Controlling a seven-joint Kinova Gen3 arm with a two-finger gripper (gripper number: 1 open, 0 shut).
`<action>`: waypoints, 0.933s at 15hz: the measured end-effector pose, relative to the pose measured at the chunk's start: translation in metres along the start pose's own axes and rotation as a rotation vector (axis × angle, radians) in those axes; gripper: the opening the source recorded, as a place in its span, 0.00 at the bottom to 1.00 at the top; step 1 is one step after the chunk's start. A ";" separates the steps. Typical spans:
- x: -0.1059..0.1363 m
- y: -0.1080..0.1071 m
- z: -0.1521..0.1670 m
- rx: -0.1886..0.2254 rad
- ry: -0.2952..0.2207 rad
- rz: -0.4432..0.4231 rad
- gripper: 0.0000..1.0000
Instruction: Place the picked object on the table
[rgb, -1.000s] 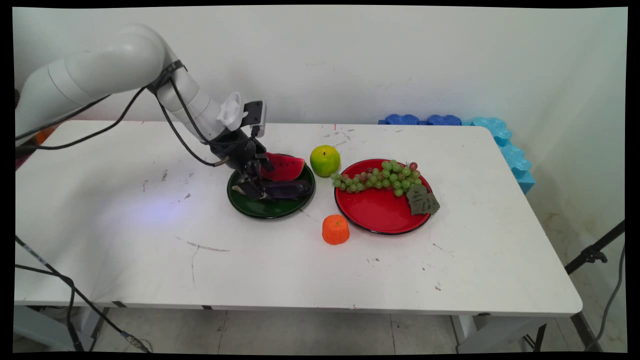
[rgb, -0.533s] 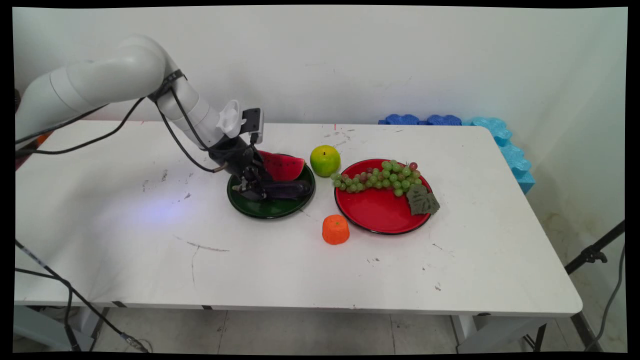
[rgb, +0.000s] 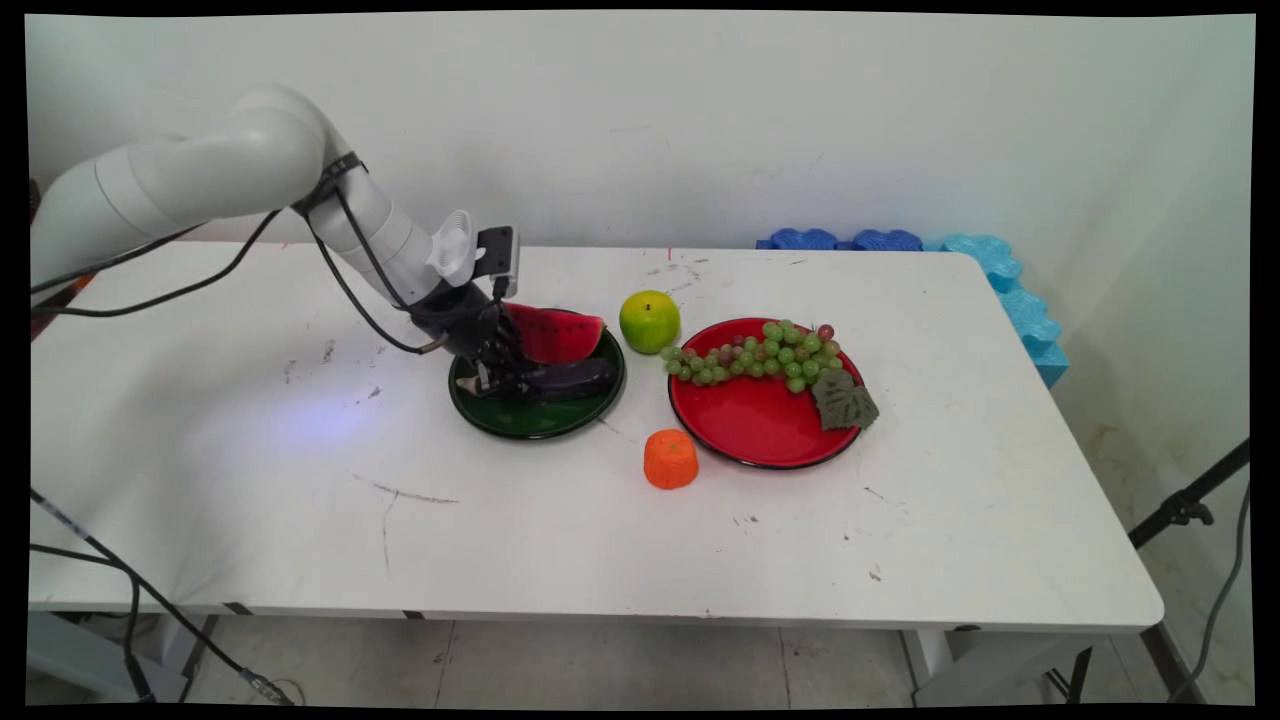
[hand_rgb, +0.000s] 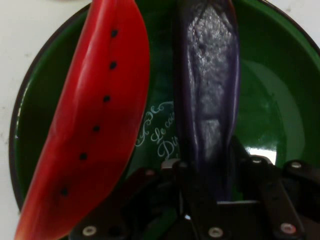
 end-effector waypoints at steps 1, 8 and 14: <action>-0.001 0.000 0.000 0.000 -0.001 0.001 0.00; 0.001 0.002 -0.014 0.017 0.018 -0.008 0.00; 0.033 0.011 -0.064 0.028 0.075 -0.040 0.00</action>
